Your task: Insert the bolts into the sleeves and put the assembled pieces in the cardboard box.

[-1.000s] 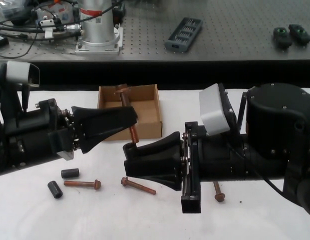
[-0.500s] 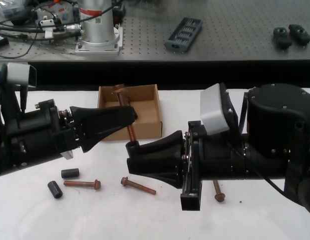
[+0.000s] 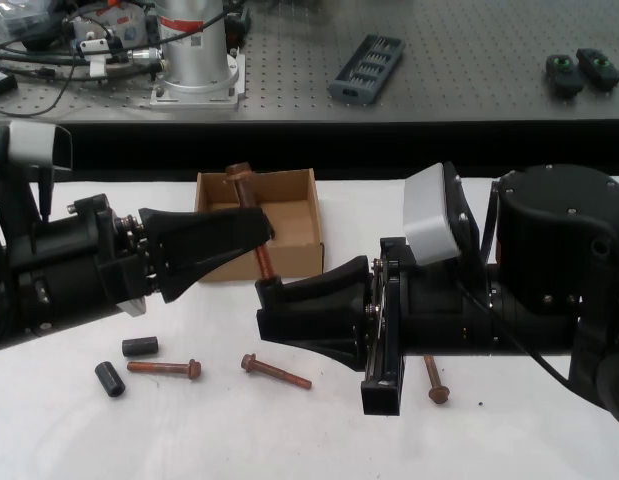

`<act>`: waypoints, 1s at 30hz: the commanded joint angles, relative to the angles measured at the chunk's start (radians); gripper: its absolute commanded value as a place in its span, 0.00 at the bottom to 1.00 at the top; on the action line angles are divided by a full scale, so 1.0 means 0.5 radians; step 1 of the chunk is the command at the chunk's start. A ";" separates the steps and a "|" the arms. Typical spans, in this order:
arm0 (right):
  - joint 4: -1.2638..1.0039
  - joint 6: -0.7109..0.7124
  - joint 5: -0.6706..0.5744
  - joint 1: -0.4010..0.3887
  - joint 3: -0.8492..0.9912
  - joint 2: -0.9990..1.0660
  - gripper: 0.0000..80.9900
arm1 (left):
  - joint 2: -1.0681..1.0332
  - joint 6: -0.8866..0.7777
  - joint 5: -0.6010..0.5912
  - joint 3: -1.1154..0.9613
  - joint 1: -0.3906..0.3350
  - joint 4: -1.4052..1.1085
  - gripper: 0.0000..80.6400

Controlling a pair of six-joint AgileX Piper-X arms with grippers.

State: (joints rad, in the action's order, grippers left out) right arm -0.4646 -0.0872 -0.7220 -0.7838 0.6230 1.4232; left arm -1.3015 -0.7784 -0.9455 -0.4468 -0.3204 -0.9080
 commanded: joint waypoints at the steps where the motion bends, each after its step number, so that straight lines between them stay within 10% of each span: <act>1: -0.055 -0.012 0.032 0.013 0.008 0.000 0.02 | 0.018 0.018 -0.019 -0.008 -0.012 -0.014 0.01; 30: -0.250 -0.152 0.032 0.012 0.008 0.000 0.02 | 0.018 0.673 -0.011 0.001 -0.012 0.195 0.04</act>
State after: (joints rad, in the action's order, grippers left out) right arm -0.5274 -0.1300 -0.7143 -0.7838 0.6230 1.4340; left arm -1.2987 -0.4889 -0.9651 -0.4468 -0.3256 -0.8189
